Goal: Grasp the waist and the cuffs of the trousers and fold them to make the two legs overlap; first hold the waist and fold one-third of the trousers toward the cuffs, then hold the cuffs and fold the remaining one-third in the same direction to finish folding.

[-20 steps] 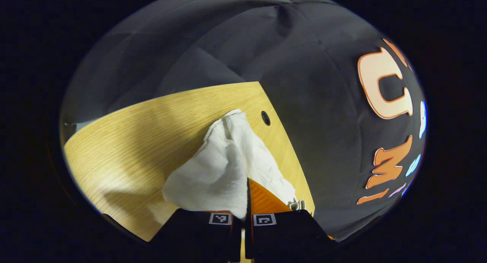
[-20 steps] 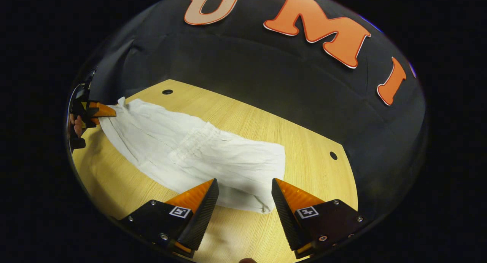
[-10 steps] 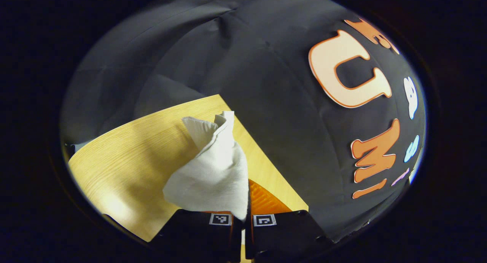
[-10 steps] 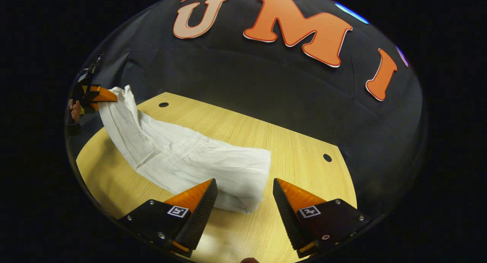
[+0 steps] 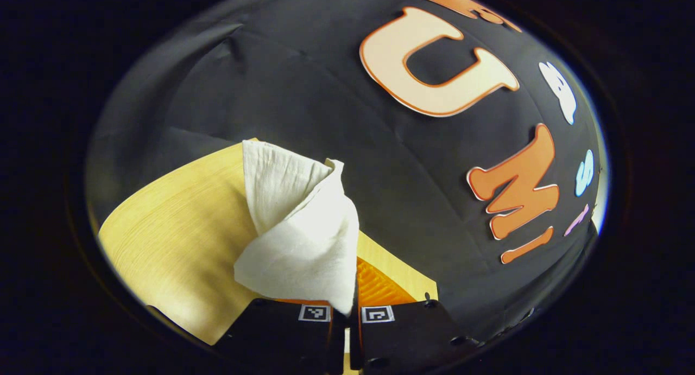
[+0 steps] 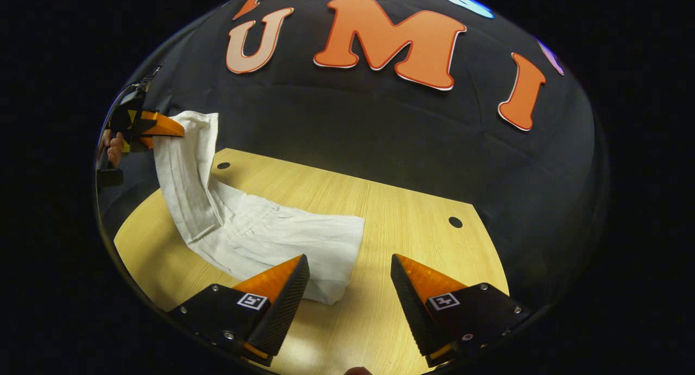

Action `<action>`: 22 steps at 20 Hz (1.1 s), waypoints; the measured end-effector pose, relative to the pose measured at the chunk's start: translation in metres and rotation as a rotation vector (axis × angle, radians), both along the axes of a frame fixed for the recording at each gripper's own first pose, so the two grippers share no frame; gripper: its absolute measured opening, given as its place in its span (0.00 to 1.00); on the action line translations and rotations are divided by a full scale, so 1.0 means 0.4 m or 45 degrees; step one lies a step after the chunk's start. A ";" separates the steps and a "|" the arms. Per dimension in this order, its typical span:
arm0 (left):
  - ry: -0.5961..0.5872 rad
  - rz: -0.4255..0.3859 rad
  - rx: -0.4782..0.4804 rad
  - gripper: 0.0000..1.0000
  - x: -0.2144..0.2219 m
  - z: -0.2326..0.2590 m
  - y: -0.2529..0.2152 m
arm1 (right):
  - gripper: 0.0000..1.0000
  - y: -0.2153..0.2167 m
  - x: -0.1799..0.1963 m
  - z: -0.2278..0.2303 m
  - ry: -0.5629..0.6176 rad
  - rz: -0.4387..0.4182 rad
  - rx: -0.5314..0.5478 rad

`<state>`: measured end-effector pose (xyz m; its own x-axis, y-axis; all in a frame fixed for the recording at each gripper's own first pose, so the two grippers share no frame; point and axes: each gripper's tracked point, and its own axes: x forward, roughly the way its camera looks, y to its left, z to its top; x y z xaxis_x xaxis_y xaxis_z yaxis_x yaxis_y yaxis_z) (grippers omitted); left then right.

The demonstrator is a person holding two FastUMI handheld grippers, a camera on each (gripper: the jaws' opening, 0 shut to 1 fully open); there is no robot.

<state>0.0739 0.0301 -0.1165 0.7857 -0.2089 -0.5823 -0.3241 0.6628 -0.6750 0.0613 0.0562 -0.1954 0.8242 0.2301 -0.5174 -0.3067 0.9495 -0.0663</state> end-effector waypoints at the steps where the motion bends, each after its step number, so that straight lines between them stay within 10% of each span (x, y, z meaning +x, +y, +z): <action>1: 0.005 -0.024 0.017 0.07 0.012 0.003 -0.032 | 0.92 -0.012 -0.002 0.002 0.000 -0.008 0.011; 14: 0.128 -0.594 0.174 0.07 0.112 -0.111 -0.585 | 0.93 -0.247 -0.060 -0.037 0.034 -0.194 0.114; 22: 0.215 -1.005 0.433 0.07 -0.032 -0.291 -0.893 | 0.94 -0.399 -0.102 -0.073 0.064 -0.335 0.159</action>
